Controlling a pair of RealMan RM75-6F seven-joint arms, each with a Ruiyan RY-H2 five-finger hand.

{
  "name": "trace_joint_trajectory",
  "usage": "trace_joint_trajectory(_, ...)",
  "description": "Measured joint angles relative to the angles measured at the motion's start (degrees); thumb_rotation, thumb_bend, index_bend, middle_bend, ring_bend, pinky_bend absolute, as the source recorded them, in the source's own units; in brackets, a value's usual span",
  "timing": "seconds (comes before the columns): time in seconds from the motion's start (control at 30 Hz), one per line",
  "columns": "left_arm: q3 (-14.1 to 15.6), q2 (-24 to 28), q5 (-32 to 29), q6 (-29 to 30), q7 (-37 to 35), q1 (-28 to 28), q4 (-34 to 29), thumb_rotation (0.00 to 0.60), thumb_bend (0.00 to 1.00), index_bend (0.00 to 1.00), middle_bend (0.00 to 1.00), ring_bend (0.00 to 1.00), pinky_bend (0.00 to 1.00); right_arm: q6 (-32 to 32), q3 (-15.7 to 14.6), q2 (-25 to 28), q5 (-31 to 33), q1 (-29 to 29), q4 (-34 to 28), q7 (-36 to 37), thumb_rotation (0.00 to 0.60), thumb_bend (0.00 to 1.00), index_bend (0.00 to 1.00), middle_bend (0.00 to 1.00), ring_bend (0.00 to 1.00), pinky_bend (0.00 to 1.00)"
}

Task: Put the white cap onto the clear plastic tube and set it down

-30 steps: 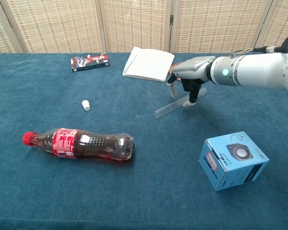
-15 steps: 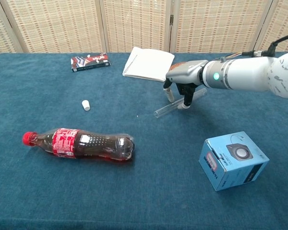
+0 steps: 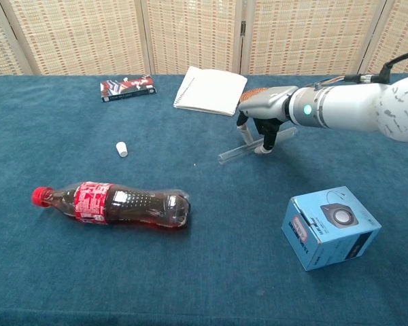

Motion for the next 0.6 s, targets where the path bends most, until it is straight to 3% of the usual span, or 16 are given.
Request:
trace_joint_trajectory(0.27,-0.26,-0.09,-0.18,-0.26,-0.33,-0.08,0.42,0.6,0.36,0.21,0.2,0.22,0.33,0.13,-0.22,-0.32,0.71,-0.11,0.32,-0.06,0.6,0.43,0.65,1.0,1.0,1.0)
trace_joint_trajectory(0.6,-1.29,-0.06,-0.25,-1.12,-1.02,-1.14,1.54,0.6,0.36,0.21,0.23,0.22,0.33,2.75,1.06,1.45,-0.77,-1.27,-2.22,2.68,0.6,0.58,0.81,1.0,1.0,1.0)
